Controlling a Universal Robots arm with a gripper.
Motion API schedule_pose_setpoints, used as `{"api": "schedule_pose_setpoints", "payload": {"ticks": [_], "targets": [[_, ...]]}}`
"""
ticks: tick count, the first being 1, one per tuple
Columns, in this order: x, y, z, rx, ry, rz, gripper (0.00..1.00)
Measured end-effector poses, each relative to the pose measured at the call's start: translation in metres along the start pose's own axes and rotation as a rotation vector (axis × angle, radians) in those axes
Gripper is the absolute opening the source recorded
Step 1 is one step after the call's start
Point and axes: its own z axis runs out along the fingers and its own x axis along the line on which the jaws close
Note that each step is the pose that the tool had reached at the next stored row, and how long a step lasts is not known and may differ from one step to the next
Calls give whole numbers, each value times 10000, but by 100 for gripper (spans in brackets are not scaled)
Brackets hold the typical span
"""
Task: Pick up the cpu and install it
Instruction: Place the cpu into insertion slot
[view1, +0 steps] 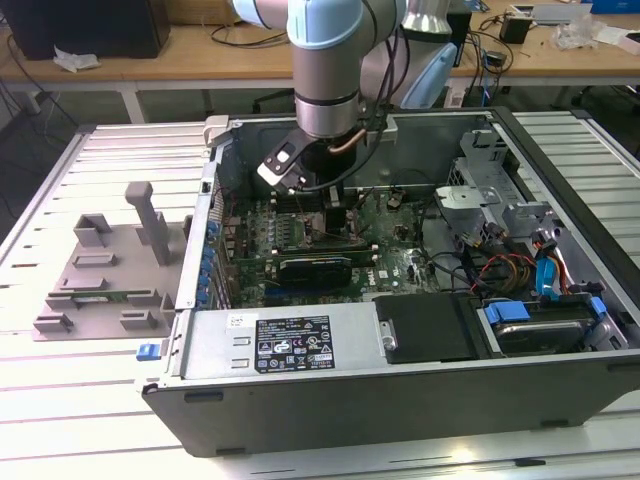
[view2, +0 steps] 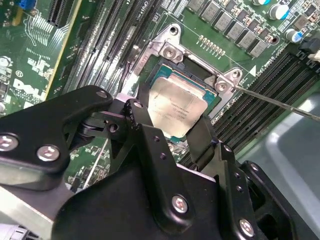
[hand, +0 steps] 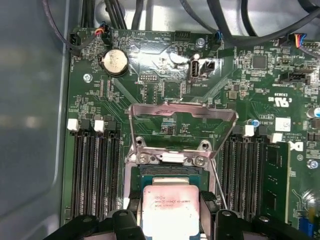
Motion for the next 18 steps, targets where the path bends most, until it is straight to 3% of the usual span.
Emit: {"api": "schedule_pose_setpoints", "payload": {"ticks": [18], "targets": [[-1,19,61,2,-8,248,54]]}}
